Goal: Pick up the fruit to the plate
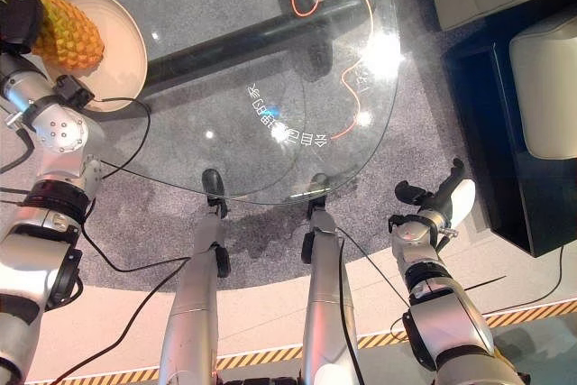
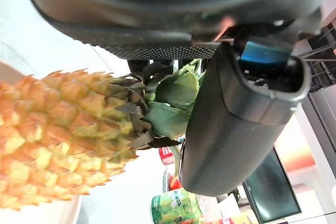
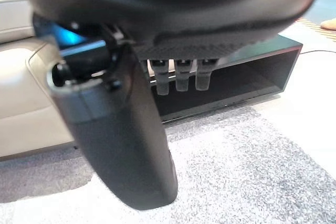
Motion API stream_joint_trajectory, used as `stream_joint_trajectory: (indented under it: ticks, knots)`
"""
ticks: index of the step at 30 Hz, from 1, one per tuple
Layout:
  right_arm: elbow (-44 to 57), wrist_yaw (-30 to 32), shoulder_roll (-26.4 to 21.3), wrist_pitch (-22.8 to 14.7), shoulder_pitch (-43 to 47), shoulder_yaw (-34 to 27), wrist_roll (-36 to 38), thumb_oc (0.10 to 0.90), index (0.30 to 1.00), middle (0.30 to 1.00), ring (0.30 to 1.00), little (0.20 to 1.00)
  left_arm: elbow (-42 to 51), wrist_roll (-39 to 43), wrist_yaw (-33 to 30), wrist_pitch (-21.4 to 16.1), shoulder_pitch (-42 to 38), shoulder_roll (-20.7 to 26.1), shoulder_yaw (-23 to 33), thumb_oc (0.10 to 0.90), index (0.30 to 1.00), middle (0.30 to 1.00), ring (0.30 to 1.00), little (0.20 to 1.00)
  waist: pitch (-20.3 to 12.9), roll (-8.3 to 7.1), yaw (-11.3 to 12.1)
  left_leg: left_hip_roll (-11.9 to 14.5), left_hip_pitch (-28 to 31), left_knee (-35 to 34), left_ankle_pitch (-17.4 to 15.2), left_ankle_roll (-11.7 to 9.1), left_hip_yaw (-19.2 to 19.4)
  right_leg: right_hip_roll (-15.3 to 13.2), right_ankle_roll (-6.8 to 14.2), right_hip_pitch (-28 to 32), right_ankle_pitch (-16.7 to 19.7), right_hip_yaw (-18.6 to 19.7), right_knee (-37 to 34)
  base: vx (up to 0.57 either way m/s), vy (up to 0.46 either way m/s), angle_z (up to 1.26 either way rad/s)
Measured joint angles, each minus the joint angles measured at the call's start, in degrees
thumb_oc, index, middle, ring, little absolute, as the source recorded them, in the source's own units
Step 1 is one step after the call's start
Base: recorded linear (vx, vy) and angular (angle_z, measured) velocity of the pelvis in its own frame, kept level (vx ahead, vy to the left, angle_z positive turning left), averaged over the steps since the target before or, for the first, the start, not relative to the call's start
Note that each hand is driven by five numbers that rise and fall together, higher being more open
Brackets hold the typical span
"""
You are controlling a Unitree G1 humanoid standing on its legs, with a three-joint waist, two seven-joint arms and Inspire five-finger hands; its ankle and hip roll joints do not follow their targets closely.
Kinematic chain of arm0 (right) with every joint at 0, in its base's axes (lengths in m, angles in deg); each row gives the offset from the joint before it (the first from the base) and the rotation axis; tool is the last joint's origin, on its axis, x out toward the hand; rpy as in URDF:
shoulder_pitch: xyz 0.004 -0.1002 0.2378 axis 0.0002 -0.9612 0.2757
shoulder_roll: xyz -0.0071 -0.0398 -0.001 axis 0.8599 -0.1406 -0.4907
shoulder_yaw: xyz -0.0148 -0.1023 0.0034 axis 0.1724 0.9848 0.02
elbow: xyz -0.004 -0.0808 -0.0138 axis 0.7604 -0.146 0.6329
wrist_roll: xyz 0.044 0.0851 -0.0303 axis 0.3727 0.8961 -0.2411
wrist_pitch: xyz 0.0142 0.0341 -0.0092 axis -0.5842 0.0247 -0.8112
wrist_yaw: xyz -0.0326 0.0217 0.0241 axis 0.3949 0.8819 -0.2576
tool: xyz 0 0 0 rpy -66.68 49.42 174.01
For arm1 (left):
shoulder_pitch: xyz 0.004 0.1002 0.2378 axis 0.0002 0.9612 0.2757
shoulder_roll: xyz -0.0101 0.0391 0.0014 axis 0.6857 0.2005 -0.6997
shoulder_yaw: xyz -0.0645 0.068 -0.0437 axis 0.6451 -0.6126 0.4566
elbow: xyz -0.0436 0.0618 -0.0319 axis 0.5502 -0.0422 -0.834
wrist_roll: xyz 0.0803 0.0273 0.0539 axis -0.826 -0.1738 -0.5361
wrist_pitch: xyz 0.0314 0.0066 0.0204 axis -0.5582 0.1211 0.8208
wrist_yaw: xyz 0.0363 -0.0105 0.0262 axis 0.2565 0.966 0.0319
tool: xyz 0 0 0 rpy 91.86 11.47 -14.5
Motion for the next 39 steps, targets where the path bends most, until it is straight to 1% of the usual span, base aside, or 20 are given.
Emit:
stream_joint_trajectory:
  ticks: [9,16,24,31,39]
  knots:
    - [0.04,0.01,0.15,-0.25,-0.01,-0.78,0.0,0.8,0.9,0.9,0.9,0.9,2.37,0.66,2.04,-0.33,2.56,-0.24,-0.01,0.8,0.9,0.9,0.9,0.9,0.0,0.0,0.25,0.02,-0.1,-0.04,0.19,-0.07,-0.47,-0.02,-0.01,0.14,-0.01,-0.45,0.01,0.0,0.0,0.0]
    - [0.36,0.32,0.18,-0.25,-0.1,-0.91,0.0,0.8,0.9,0.9,0.9,0.9,3.61,1.77,3.71,-1.39,3.93,-1.94,0.52,0.8,0.9,0.9,0.9,0.9,0.0,0.01,1.6,-0.01,-0.08,-0.05,0.26,-0.04,-0.54,-0.09,-0.01,0.21,-0.01,-0.53,0.03,0.0,0.0,0.0]
    - [1.0,0.36,0.31,-0.25,-0.2,-1.19,0.01,0.8,0.9,0.9,0.9,0.9,5.03,1.89,4.13,-2.17,6.13,-2.03,1.38,0.8,0.9,0.9,0.9,0.9,0.0,0.01,1.62,-0.06,0.1,-0.03,0.42,0.01,-0.8,-0.15,-0.01,0.7,0.0,-0.84,0.05,0.0,0.0,0.0]
    - [0.99,0.58,1.06,-0.26,-0.43,-2.48,0.0,0.8,0.9,0.9,0.9,0.9,7.51,1.89,6.2,-2.16,9.21,-2.34,1.51,0.8,0.9,0.9,0.9,0.9,0.0,0.01,1.7,-0.07,1.51,-0.04,0.5,0.04,-1.07,-0.18,-0.01,2.24,-0.01,-1.02,0.01,0.0,0.0,0.0]
    - [1.0,0.89,1.56,-0.25,-0.76,-3.35,0.0,0.8,0.9,0.9,0.9,0.9,10.86,1.95,6.28,-2.18,10.4,-2.45,1.73,0.8,0.9,0.9,0.9,0.9,0.0,0.03,2.98,-0.14,1.52,-0.06,0.64,0.01,-1.2,-0.23,-0.02,2.29,-0.01,-1.09,0.1,0.0,0.0,0.0]
